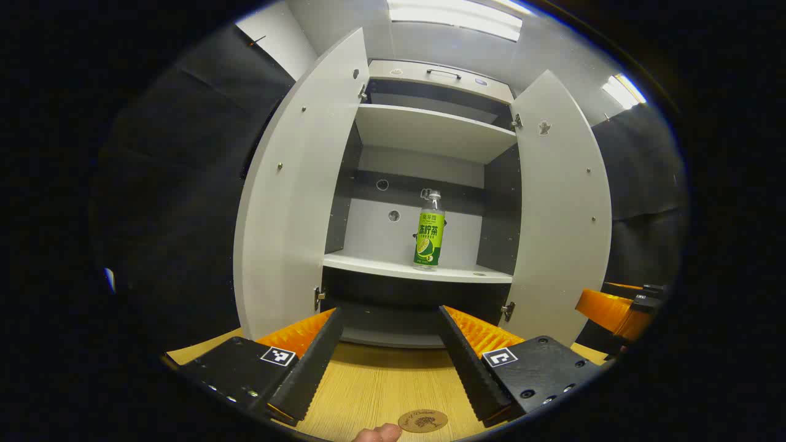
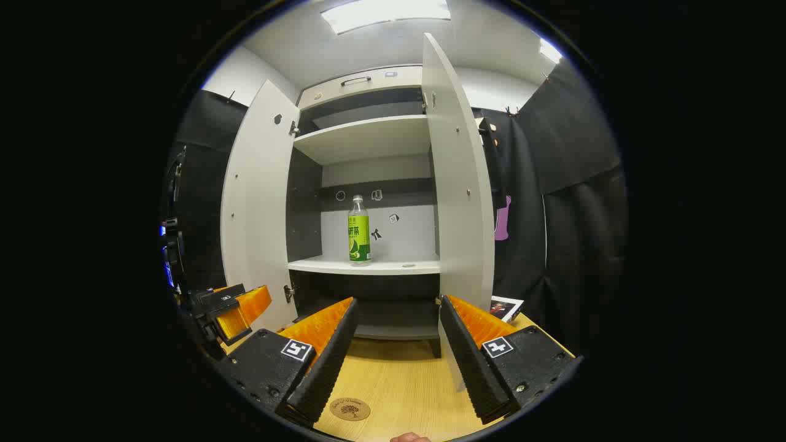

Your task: Grasp the bottle in the cabinet with the left hand and place it on the coaster, then close the right door with the right hand and the left door with the left hand.

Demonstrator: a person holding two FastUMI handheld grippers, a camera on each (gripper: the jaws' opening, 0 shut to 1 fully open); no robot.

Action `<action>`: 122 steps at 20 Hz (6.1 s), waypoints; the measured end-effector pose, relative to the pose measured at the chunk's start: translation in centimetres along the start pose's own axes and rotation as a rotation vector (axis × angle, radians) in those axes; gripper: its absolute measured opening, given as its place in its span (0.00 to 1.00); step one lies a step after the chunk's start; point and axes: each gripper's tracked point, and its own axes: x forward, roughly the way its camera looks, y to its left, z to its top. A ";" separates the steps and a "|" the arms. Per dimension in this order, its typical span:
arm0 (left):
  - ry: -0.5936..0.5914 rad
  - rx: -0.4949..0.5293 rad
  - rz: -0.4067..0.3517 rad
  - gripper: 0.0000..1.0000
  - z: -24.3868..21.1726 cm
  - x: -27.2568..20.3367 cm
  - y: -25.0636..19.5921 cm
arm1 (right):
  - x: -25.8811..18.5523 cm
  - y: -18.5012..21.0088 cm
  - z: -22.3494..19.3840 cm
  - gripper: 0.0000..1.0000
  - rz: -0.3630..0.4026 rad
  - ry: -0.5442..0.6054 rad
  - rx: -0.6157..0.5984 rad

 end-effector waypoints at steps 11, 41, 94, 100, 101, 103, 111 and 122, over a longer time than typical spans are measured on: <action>-0.011 -0.004 -0.005 0.95 0.6 -0.6 0.1 | -0.7 0.9 -0.7 0.83 0.015 0.016 -0.018; 0.020 0.001 -0.048 0.95 0.8 0.5 -0.6 | 0.0 1.2 -0.3 0.83 0.032 0.018 -0.021; -0.016 0.103 -0.370 0.73 11.0 26.3 -11.4 | 3.0 -3.6 2.4 0.83 -0.085 -0.013 -0.018; -0.021 0.066 -0.365 0.74 7.1 20.2 -10.7 | 2.4 -2.3 4.2 0.83 -0.053 -0.042 0.006; -0.029 0.067 -0.351 0.73 6.2 19.4 -10.4 | 2.3 -2.2 4.5 0.83 -0.051 -0.045 0.005; -0.026 0.062 -0.324 0.73 3.5 17.8 -9.9 | 2.2 -2.0 5.1 0.83 -0.045 -0.049 0.011; -0.074 0.099 -0.181 0.73 -6.6 11.1 -8.3 | 1.3 -2.4 6.6 0.83 -0.041 -0.045 0.023; 0.069 0.080 -0.150 0.74 -19.2 7.6 -8.6 | 1.0 -3.6 5.9 0.83 -0.070 0.008 0.024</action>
